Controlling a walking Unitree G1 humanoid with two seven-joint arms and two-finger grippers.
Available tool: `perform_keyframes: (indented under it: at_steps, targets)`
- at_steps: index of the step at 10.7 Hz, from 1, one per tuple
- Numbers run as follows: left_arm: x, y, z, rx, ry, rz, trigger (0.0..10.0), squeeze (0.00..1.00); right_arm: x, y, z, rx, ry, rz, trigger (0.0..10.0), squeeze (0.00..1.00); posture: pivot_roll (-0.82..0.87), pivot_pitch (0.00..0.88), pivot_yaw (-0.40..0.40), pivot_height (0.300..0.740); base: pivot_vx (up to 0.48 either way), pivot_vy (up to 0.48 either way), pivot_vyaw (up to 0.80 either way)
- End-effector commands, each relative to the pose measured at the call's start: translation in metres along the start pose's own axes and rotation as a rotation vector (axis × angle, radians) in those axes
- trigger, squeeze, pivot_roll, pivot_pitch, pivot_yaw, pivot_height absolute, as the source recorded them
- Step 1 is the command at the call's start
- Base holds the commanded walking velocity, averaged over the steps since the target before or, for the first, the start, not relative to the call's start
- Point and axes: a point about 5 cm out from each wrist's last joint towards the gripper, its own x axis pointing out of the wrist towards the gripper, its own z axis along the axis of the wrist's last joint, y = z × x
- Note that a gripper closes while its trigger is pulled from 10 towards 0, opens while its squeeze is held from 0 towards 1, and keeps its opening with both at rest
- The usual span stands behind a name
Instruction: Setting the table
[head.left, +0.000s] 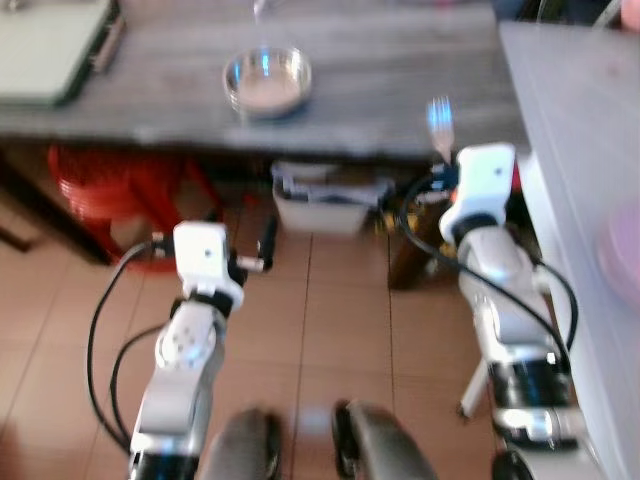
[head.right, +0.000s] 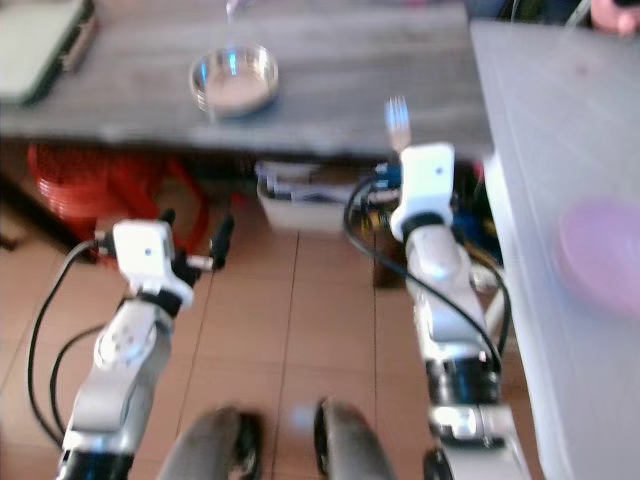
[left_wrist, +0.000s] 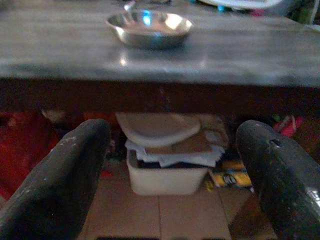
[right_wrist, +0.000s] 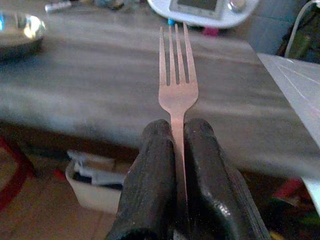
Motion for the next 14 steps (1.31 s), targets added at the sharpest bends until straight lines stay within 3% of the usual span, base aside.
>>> perform_keyframes:
  at_steps: [1,5,9,14]
  targets:
    - [-0.004,0.005,-0.001,0.021,0.008,0.008,10.0,0.00,-0.001,0.007,0.002,0.019,-0.012,0.008,10.0,0.00,0.00,0.230,0.007,0.740,0.480,0.000,0.00]
    - [-0.006,0.009,-0.002,-0.002,0.027,0.021,10.0,0.00,0.000,0.006,0.001,0.045,-0.015,0.014,10.0,0.00,0.00,0.233,0.011,0.740,0.390,0.179,0.00]
    - [-0.014,0.016,-0.001,0.010,0.021,0.037,10.0,0.00,0.002,0.004,0.001,0.087,-0.014,-0.008,10.0,0.00,0.01,0.240,0.013,0.740,0.000,0.000,0.00]
    - [-0.014,0.015,0.000,0.029,0.028,0.028,10.0,0.00,0.005,-0.005,0.001,0.128,-0.012,-0.061,10.0,0.00,0.02,0.239,0.021,0.740,0.000,0.341,0.00]
